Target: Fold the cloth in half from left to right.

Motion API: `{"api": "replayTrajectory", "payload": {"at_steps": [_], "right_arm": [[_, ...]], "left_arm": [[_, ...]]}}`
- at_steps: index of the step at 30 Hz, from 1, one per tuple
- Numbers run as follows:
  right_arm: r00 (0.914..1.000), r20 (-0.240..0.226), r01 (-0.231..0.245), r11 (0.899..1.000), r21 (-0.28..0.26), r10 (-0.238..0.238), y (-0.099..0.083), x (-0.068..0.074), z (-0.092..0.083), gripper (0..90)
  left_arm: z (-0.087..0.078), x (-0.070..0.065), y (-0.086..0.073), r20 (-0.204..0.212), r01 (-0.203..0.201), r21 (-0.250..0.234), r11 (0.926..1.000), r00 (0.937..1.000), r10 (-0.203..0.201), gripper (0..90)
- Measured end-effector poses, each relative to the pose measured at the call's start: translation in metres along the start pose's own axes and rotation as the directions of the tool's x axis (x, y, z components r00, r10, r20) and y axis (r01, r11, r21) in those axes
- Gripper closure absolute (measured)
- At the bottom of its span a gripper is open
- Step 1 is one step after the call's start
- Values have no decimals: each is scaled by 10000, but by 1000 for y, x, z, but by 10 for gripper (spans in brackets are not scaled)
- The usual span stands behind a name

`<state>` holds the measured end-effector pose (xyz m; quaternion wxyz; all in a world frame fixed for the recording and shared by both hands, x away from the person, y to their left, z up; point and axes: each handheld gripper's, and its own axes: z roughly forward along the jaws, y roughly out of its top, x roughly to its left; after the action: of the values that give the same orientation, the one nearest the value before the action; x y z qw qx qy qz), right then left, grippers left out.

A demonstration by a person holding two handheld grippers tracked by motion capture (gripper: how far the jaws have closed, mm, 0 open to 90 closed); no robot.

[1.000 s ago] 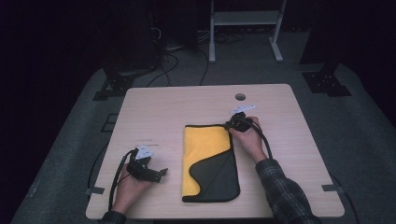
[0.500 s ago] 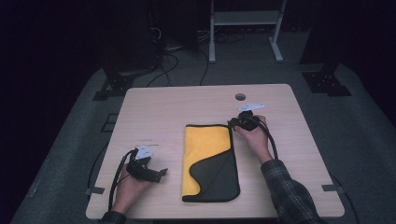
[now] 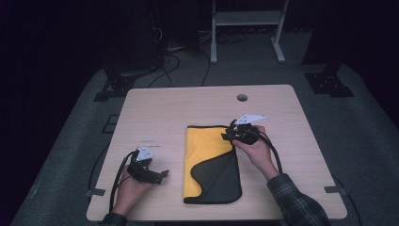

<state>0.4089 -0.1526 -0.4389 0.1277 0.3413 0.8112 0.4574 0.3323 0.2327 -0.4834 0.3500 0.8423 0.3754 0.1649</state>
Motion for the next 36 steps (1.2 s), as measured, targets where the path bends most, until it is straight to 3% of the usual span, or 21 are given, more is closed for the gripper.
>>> {"api": "replayTrajectory", "payload": {"at_steps": [10, 17, 23, 29, 36], "right_arm": [[9933, -1115, 351, 9990, 260, -320, -12, 35, -1, 647], [9770, -2017, 786, 9961, 408, -689, -17, 66, 6, 626], [9635, -2525, 1070, 9926, 565, -895, -18, 89, 23, 583], [9582, -2683, 1168, 9918, 511, -990, -17, 103, 38, 504], [9582, -2523, 1586, 9845, 752, -1351, -20, 113, 52, 430]], "left_arm": [[0, 0, 0, 30, -28, 1, 10000, 10000, 28, 0], [0, 0, 0, 30, -31, 2, 10000, 10000, 31, 0], [0, 1, 0, 39, -34, -5, 10000, 10000, 34, 0], [0, 1, 0, 40, -42, -5, 10000, 10000, 42, 0], [0, 1, 0, 43, -45, -6, 10000, 10000, 45, 0]]}}
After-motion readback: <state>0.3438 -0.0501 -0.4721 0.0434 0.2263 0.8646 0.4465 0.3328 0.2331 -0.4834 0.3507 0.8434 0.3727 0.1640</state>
